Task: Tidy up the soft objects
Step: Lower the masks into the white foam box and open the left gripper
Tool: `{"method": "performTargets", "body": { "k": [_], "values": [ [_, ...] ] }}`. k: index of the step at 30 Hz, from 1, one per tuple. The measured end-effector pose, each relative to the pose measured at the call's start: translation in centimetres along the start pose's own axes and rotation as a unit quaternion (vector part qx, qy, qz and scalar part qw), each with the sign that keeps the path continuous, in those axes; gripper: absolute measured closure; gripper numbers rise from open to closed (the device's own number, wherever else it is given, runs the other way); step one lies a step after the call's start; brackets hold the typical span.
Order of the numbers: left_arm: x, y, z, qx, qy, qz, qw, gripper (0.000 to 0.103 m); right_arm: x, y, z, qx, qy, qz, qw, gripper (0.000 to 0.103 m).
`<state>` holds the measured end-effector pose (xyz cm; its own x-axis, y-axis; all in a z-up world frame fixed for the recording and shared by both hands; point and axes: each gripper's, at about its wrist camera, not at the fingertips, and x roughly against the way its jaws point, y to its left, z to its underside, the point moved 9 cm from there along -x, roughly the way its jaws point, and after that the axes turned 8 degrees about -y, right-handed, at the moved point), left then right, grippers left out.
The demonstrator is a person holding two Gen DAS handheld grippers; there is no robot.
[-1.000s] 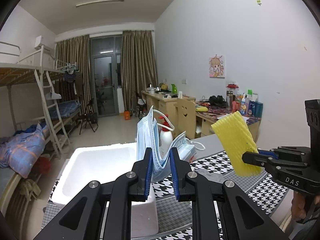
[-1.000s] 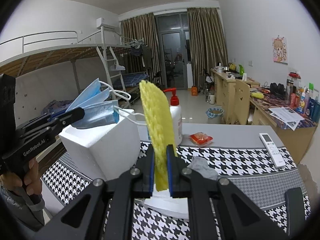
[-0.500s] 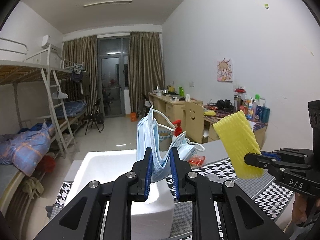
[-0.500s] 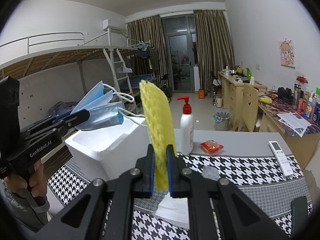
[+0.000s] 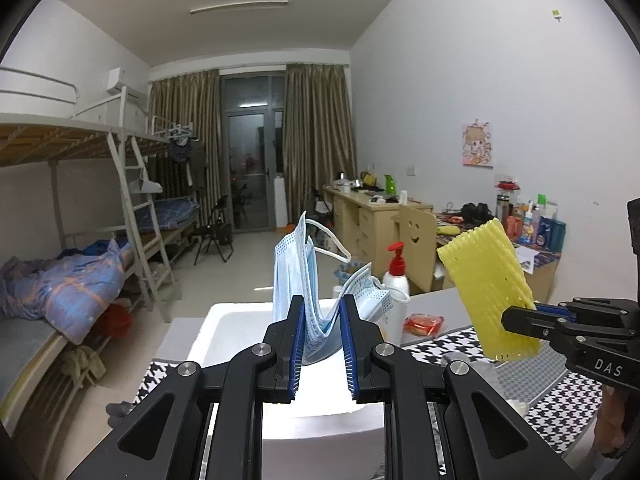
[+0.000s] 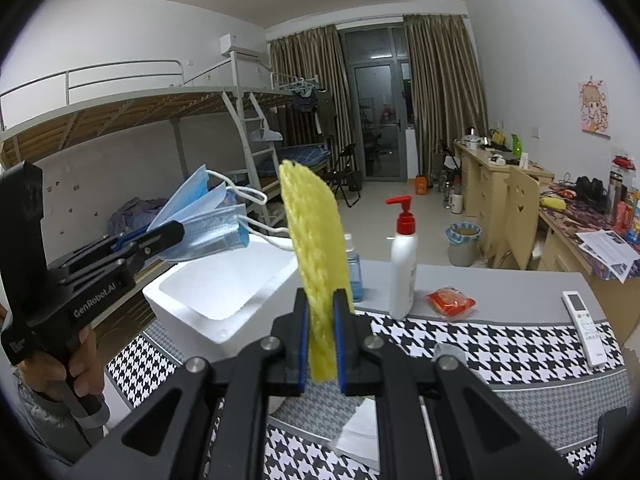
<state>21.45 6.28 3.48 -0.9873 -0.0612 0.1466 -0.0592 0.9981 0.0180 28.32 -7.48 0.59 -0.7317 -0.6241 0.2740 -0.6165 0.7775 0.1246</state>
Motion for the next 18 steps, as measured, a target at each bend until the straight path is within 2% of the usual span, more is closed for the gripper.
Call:
{"method": "performTargets", "body": {
  "k": [7, 13, 16, 18],
  "values": [
    [-0.8, 1.4, 0.5, 0.006, 0.016, -0.024, 0.9996, 0.084, -0.6, 0.8, 0.2, 0.007, 0.007, -0.014, 1.0, 0.089],
    [-2.0, 2.0, 1.3, 0.011, 0.032, -0.028, 0.999, 0.082, -0.9, 0.9, 0.4, 0.01, 0.012, -0.013, 1.0, 0.089],
    [-2.2, 2.7, 1.8, 0.015, 0.041, -0.032, 0.9985, 0.069, -0.9, 1.0, 0.4, 0.012, 0.013, -0.012, 1.0, 0.089],
    [-2.3, 3.1, 1.9, 0.016, 0.042, -0.035, 0.9984, 0.041, -1.1, 1.1, 0.4, 0.013, 0.014, -0.01, 1.0, 0.089]
  ]
}}
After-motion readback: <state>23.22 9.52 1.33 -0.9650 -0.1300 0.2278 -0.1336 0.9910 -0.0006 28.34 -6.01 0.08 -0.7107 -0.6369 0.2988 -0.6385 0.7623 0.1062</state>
